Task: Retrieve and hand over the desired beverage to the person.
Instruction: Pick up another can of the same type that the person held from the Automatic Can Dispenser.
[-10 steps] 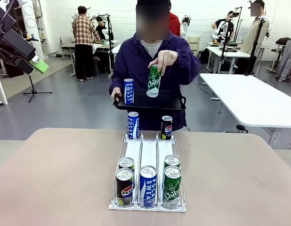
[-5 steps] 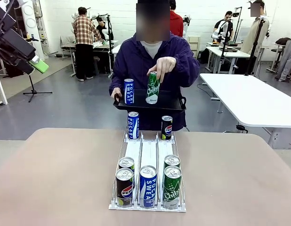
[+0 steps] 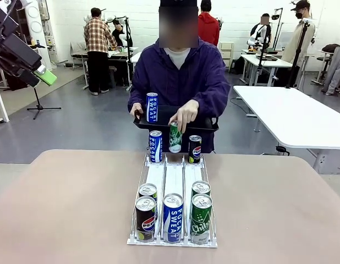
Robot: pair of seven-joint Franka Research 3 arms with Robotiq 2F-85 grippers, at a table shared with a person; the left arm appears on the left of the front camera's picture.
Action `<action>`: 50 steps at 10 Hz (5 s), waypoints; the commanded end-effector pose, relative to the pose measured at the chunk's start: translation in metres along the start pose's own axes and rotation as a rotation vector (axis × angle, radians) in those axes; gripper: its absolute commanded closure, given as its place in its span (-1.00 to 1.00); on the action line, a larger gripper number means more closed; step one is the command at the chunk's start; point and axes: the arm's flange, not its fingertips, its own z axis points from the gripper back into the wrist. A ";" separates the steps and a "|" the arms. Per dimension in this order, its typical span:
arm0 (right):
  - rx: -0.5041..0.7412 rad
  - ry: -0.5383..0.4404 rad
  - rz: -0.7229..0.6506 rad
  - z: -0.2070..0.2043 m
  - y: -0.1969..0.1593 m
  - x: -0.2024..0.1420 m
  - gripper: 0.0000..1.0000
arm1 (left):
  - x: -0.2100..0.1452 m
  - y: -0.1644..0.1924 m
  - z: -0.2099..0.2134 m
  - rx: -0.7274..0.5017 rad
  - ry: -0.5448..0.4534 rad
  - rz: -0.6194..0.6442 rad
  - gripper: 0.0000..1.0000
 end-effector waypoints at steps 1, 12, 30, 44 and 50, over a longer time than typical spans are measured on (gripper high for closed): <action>0.011 0.003 0.006 -0.002 0.000 0.000 -1.00 | -0.001 0.000 0.001 -0.003 0.001 0.014 -1.00; -0.003 0.297 -0.072 -0.101 0.088 0.067 -1.00 | -0.001 0.000 0.001 -0.003 0.001 0.014 -1.00; -0.380 0.598 -0.245 -0.280 0.166 0.037 -1.00 | -0.001 0.000 0.001 -0.003 0.001 0.014 -1.00; -0.485 0.777 -0.533 -0.389 0.232 0.010 -1.00 | -0.001 0.000 0.001 -0.003 0.001 0.014 -1.00; -0.503 0.808 -0.465 -0.399 0.236 -0.019 -1.00 | -0.001 0.000 0.001 -0.003 0.001 0.014 -1.00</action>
